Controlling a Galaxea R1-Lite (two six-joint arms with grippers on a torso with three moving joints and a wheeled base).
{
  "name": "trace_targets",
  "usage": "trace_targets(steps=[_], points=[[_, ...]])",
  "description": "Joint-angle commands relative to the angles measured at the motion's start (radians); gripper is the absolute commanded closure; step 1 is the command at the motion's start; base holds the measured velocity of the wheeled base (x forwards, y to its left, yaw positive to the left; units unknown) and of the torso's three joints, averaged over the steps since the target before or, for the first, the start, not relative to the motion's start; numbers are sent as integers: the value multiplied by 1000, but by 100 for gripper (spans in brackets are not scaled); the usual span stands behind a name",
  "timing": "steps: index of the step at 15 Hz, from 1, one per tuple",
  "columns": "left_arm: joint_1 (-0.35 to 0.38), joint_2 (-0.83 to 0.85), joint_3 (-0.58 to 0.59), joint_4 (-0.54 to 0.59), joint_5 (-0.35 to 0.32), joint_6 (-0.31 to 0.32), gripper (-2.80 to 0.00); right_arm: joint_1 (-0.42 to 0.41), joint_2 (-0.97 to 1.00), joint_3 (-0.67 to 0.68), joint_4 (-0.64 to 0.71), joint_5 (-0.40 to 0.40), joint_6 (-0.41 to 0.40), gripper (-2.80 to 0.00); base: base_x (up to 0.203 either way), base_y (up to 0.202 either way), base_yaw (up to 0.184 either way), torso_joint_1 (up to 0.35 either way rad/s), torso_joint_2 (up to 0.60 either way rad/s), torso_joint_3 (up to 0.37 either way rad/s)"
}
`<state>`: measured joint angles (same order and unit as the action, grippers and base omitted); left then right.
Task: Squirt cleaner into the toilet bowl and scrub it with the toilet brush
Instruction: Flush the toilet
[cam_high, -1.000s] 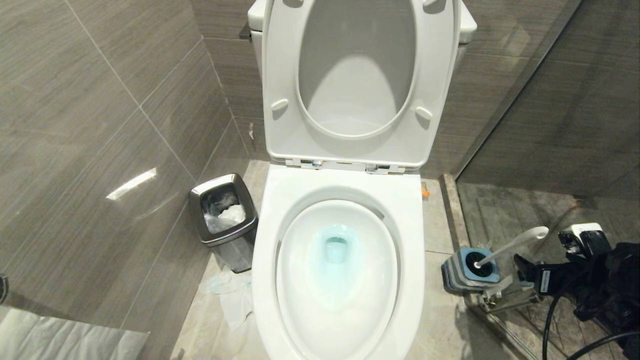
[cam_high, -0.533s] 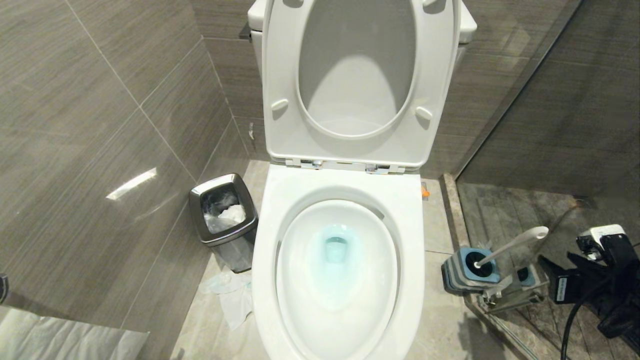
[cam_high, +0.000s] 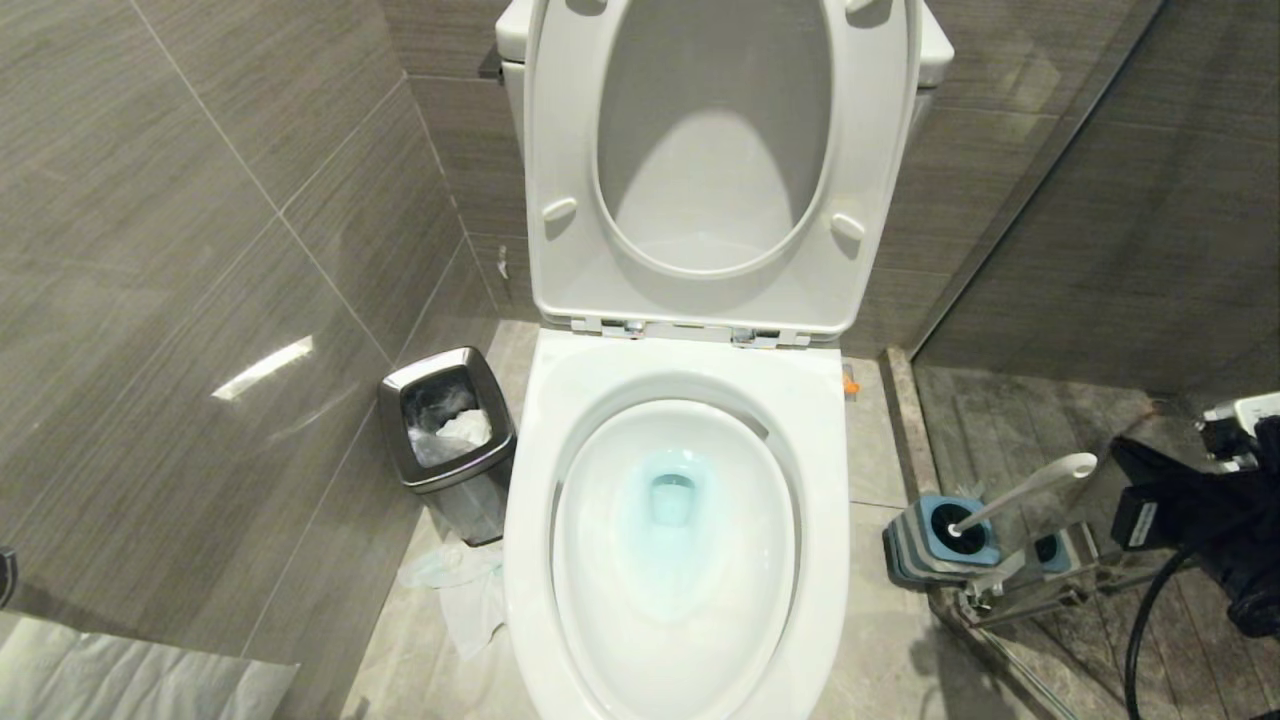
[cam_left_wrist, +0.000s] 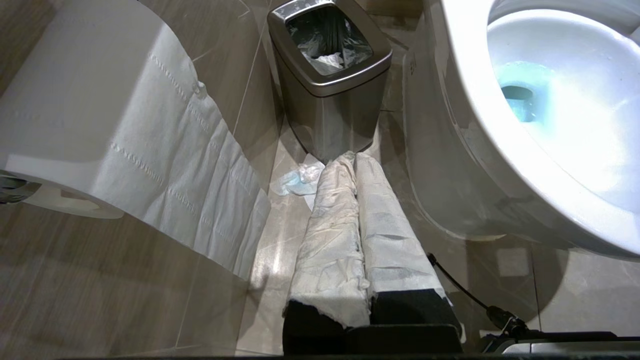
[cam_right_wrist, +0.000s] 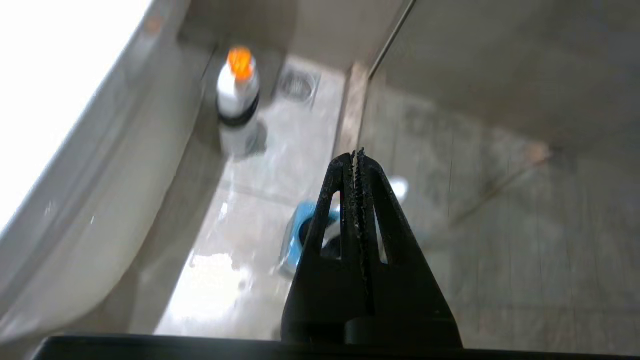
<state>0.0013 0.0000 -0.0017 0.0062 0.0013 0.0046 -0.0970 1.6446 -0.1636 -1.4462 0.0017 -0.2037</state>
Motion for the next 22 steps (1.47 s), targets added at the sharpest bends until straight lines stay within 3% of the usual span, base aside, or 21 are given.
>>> trace_targets(steps=[1, 14, 18, 22], points=[[0, 2, 0, 0, 0, 0, 0, -1, -56, -12, -8, 3, 5, 0, 0, 0, 0, 0, 0, 0], [0, 0, 0, 0, 0, 0, 0, 23, -429, 165, 14, 12, 59, 0, 0, 0, 0, 0, 0, 0], [0, 0, 0, 0, 0, 0, 0, 26, -629, 165, 194, 24, 67, 0, 0, 0, 0, 0, 0, 0], [0, 0, 0, 0, 0, -2, 0, 45, -950, 165, 551, 37, 67, 0, 0, 0, 0, 0, 0, 0]])
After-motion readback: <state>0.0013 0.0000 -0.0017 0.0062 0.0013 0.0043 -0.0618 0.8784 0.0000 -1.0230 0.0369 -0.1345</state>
